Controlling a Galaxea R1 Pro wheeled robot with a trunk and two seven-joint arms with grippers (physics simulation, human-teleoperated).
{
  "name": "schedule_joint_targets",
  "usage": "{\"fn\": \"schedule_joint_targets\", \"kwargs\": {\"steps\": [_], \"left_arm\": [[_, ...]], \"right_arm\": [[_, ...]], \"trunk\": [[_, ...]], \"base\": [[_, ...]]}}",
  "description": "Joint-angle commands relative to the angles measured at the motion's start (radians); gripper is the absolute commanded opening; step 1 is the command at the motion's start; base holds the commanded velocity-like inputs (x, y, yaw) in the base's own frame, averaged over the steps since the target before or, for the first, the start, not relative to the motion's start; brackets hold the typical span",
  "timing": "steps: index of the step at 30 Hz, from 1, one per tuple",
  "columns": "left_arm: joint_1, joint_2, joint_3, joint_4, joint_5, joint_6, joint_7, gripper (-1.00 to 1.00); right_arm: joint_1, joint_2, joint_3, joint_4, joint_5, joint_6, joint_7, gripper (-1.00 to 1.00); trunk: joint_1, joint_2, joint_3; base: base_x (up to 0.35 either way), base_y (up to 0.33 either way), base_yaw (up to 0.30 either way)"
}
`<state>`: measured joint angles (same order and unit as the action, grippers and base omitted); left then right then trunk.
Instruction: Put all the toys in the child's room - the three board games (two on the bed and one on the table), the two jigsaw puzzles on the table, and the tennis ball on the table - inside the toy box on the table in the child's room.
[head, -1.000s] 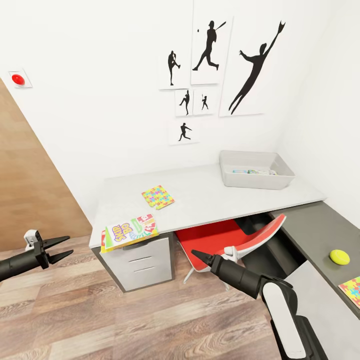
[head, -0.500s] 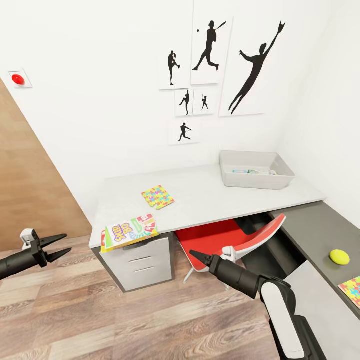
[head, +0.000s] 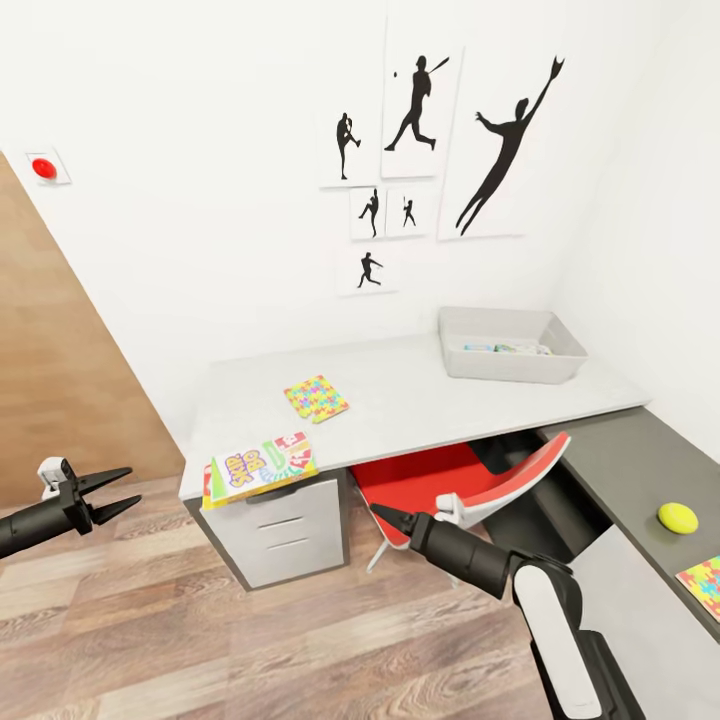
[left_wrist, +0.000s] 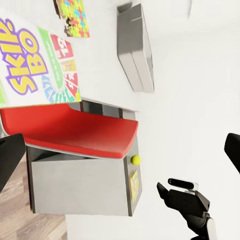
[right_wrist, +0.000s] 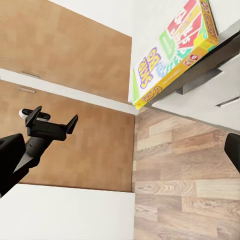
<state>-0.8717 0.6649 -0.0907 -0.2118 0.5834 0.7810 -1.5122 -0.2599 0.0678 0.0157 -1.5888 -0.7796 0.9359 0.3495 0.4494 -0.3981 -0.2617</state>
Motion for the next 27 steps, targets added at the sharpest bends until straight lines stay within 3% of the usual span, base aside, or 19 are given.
{"fn": "schedule_joint_targets", "kwargs": {"steps": [1, 27], "left_arm": [[-0.001, 0.001, -0.008, 0.0, 0.006, 0.011, -0.005, 1.0], [-0.001, 0.002, -0.007, 0.0, 0.006, 0.011, -0.006, 1.0]], "right_arm": [[-0.001, 0.001, 0.0, 0.0, 0.006, 0.004, 0.006, 1.0], [-0.001, -0.003, 0.041, 0.0, 0.006, -0.026, 0.001, 1.0]], "trunk": [[0.001, -0.002, 0.0], [0.001, -0.002, 0.042]], "base": [[0.0, 0.0, 0.0], [0.0, 0.0, 0.0]]}}
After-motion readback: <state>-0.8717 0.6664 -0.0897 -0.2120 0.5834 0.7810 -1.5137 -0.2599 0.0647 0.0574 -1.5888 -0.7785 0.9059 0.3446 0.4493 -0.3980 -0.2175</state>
